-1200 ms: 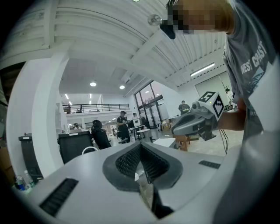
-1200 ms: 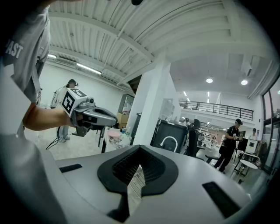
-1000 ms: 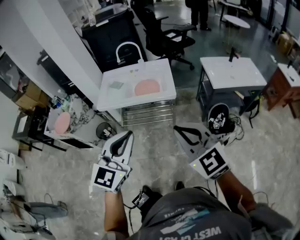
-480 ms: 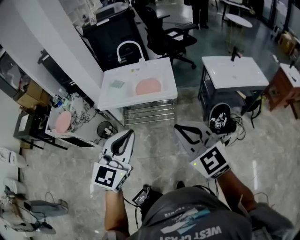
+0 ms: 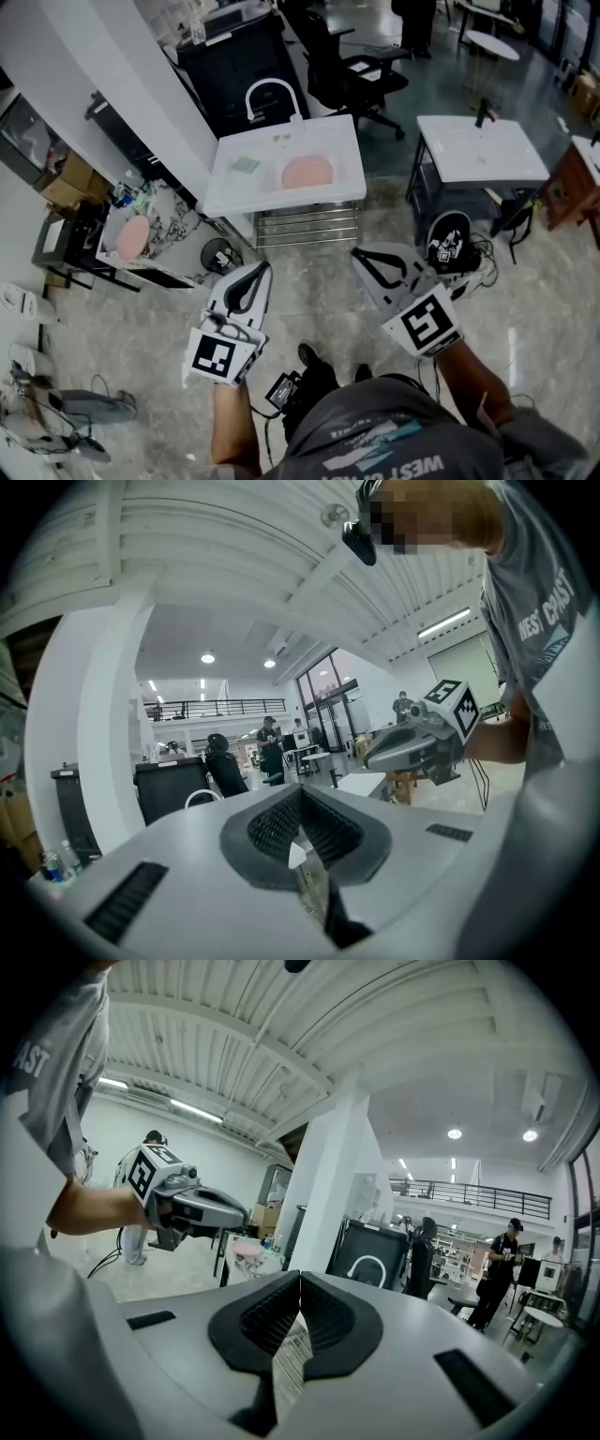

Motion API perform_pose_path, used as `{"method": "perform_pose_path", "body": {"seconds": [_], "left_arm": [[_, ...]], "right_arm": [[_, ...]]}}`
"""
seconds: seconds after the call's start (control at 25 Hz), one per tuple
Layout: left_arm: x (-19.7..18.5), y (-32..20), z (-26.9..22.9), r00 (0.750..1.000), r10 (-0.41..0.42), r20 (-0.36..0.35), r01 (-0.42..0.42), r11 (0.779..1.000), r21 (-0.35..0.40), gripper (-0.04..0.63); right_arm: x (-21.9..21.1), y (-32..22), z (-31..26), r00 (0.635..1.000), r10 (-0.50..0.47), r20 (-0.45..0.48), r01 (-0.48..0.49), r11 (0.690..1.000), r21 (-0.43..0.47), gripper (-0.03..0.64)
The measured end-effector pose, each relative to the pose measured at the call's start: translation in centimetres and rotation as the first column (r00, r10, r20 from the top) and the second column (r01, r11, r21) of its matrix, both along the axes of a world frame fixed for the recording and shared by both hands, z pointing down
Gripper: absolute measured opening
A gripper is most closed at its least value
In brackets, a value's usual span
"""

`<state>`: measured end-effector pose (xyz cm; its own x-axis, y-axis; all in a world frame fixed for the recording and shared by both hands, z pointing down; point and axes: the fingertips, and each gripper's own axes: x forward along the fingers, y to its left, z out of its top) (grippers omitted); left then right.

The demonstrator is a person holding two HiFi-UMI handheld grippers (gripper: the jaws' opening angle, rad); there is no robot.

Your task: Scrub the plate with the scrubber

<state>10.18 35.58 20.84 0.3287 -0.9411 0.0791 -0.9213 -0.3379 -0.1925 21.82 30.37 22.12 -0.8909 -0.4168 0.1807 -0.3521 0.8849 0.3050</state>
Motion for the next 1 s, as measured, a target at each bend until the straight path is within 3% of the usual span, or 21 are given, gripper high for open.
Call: {"method": "perform_pose_path", "body": {"seconds": [0.52,1.0], "left_arm": [[-5.4,-5.7,1.4,1.0,0.016,-0.013,-0.016,1.0,-0.026,0.003],[-14.3,-14.7,2.2,0.992,0.12,-0.037,-0.122,0.991,-0.049,0.003]], "right_arm": [[-4.9,-5.6,1.2,1.0,0.027,-0.009,-0.027,0.999,-0.042,0.031],[-12.9,-13.0,3.1,0.994,0.111,-0.017,-0.112,0.99,-0.087,0.029]]}}
